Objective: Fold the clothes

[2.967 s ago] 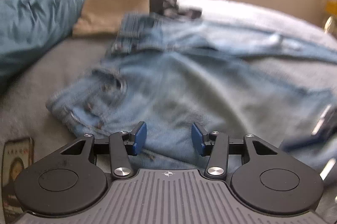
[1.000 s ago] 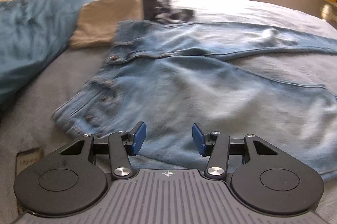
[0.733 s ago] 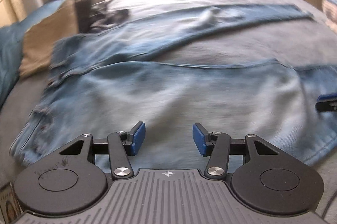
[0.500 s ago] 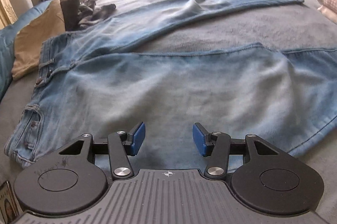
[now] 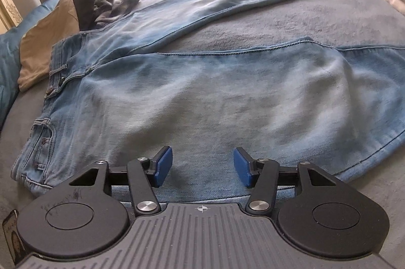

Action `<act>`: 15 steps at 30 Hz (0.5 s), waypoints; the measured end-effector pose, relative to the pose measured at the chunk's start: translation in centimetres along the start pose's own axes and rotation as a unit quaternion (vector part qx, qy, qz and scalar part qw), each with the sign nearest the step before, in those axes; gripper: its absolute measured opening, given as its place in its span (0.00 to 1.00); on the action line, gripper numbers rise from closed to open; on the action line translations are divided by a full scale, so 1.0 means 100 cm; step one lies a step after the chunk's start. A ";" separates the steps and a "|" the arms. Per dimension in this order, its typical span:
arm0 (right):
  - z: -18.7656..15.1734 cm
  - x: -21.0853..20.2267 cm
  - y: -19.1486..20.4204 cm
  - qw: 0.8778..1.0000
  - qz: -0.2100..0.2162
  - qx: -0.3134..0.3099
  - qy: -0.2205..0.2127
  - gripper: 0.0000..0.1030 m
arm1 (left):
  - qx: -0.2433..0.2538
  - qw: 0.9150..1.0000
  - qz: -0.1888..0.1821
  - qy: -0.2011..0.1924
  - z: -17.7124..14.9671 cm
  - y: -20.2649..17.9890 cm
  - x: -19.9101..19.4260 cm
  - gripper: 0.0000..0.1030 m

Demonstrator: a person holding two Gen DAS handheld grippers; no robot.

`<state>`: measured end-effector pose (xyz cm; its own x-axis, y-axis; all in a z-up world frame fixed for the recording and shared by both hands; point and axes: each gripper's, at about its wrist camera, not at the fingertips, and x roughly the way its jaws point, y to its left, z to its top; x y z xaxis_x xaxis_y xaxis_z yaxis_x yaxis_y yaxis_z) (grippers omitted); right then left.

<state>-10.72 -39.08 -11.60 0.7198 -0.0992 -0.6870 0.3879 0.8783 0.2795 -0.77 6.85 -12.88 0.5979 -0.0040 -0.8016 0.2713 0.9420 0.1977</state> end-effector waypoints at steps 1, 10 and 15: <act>0.003 0.006 -0.004 1.000 -0.014 0.005 0.008 0.22 | -0.002 1.000 0.003 0.001 0.000 0.001 0.000 0.58; 0.018 -0.019 -0.021 0.997 -0.065 0.041 -0.031 0.24 | -0.029 0.999 0.008 0.014 -0.002 0.008 0.005 0.68; -0.012 -0.006 0.069 0.991 0.092 -0.095 0.038 0.28 | -0.029 0.999 0.009 0.018 -0.002 0.008 0.006 0.68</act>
<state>-9.21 -32.42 -10.05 0.7206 0.0994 -0.6862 0.1336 0.9512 0.2781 -0.31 7.62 -13.33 0.5747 0.0231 -0.8181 0.2161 0.9598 0.1789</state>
